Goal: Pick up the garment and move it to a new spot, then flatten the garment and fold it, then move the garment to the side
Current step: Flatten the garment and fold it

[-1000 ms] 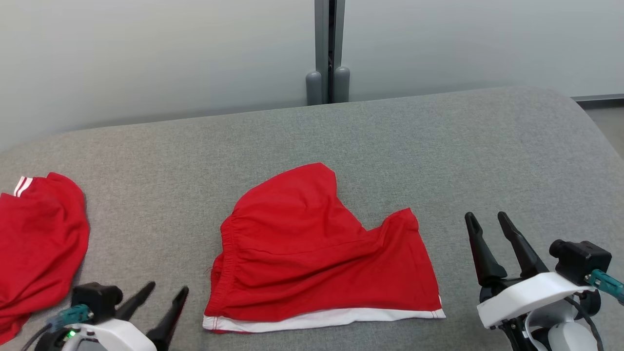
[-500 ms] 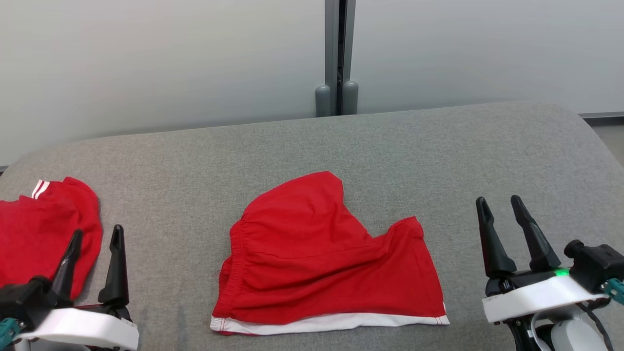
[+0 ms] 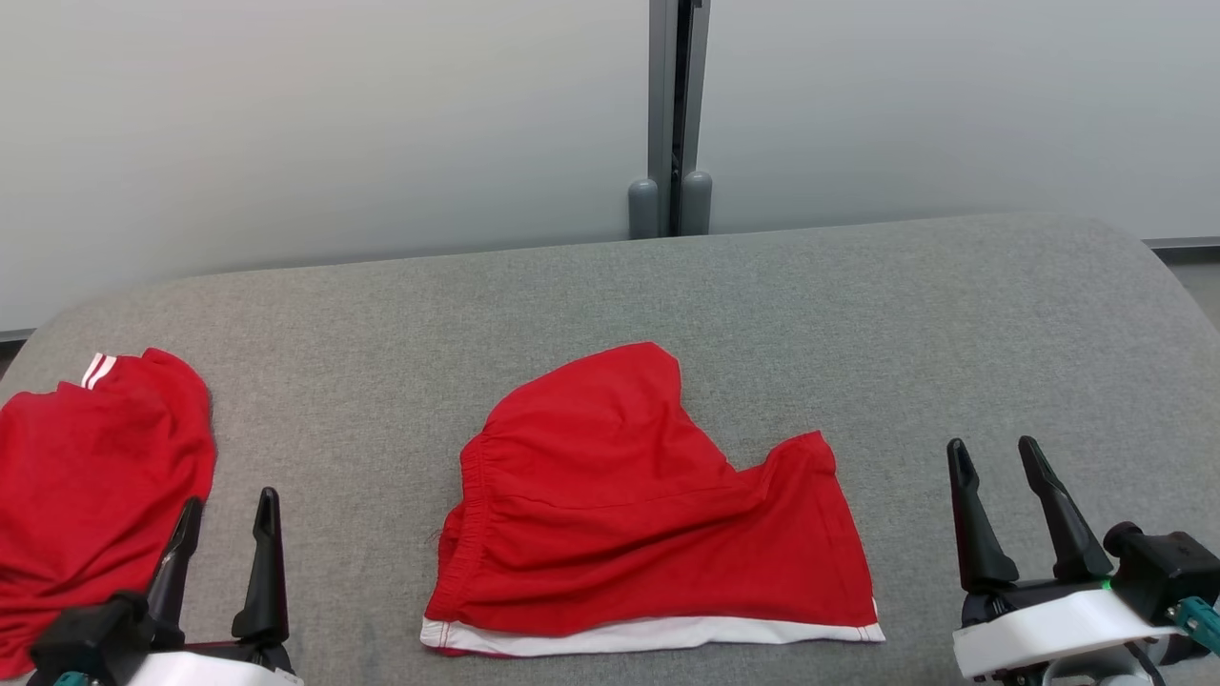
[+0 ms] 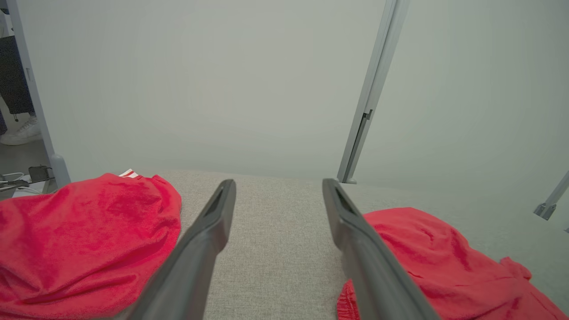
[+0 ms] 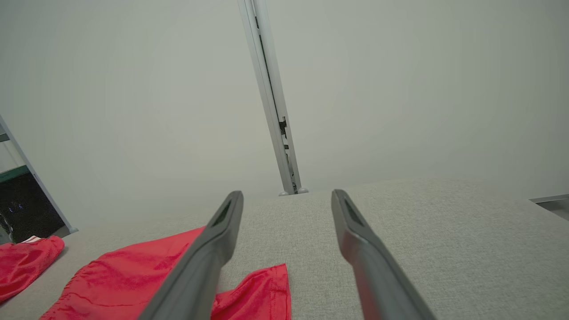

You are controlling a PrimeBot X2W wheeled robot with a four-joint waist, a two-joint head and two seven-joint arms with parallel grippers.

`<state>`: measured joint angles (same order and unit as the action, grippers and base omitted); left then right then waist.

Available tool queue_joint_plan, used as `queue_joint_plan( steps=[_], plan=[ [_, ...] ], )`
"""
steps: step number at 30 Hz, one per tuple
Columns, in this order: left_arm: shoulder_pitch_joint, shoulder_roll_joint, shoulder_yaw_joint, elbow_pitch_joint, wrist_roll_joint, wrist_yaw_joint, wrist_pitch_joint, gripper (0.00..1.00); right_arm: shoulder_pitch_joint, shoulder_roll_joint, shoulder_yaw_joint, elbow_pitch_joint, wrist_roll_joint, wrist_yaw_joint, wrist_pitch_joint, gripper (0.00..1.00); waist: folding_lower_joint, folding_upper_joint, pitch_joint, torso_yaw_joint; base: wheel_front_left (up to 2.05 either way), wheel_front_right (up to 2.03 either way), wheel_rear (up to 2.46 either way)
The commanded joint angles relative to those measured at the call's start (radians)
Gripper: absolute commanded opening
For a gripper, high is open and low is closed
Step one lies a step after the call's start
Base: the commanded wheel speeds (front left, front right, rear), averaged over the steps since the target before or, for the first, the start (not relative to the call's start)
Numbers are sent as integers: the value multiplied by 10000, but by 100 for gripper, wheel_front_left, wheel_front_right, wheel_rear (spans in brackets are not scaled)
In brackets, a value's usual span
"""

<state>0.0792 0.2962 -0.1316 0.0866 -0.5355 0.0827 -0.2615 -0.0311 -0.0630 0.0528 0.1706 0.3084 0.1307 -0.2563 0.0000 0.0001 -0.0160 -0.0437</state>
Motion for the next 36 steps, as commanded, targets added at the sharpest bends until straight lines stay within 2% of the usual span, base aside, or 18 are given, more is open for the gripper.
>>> queue_joint_plan(
  steps=[1, 9, 36],
  plan=[
    [82, 15, 67, 32, 90, -56, -44, 100, -81, -27, -2, -11, -38, 1, -63, 100, 0, -1, -6, -9, 0, 0, 0],
    [-100, -376, 448, 407, 717, -468, -45, 100, -238, 38, 42, 86, -151, 1, -90, 100, 0, -1, -32, 27, 0, 0, 0],
    [-80, -749, 743, 427, 1075, -831, -47, 100, -336, 79, 63, 161, -134, 1, -30, 100, 0, -1, -77, -40, 0, 0, 0]
  ],
)
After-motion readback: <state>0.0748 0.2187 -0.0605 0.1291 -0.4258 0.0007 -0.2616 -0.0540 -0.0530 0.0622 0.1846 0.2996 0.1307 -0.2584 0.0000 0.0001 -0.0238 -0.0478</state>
